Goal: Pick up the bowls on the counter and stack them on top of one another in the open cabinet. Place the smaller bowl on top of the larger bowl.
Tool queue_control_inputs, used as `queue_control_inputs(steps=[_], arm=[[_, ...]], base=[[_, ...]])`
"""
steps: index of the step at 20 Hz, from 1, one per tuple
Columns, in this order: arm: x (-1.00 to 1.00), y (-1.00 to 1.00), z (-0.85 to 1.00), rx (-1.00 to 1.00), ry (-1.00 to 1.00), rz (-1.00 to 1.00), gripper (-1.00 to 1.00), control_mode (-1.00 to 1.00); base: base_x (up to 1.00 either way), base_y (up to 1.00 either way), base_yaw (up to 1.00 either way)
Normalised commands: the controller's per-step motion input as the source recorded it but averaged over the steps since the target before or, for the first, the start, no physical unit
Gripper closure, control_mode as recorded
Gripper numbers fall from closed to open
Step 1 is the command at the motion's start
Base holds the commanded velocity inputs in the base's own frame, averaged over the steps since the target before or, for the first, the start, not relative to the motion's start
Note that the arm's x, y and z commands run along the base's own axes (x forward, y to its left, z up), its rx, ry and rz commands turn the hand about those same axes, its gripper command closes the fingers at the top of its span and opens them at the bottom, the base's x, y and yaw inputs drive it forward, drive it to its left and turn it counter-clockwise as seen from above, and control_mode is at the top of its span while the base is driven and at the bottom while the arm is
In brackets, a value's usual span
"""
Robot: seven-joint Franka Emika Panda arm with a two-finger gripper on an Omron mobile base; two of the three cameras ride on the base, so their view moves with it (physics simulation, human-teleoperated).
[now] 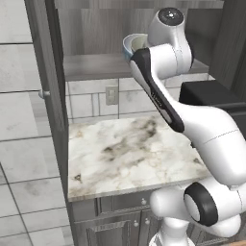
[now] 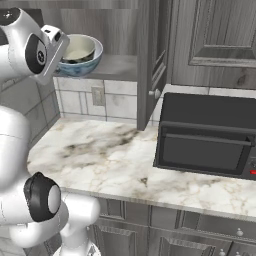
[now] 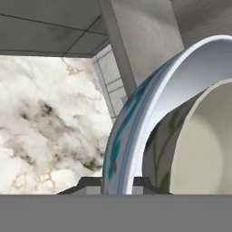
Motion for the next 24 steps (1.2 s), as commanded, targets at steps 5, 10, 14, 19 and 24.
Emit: queue_control_inputs(steps=[5, 10, 14, 19, 24], arm=[[0.35, 0.00, 0.01, -0.04, 0.00, 0.04, 1.00, -1.00], [0.51, 0.00, 0.00, -0.06, 0.00, 0.01, 1.00, -1.00], [0.48, 0.00, 0.00, -0.06, 0.00, 0.01, 1.00, -1.00], [0.52, 0.00, 0.00, -0.05, 0.00, 0.01, 1.00, -1.00], [0.54, 0.00, 0.00, -0.04, 0.01, 0.01, 1.00, -1.00]], base=[[0.00, 0.00, 0.00], [0.00, 0.00, 0.00], [0.00, 0.00, 0.00], [0.00, 0.00, 0.00], [0.00, 0.00, 0.00]])
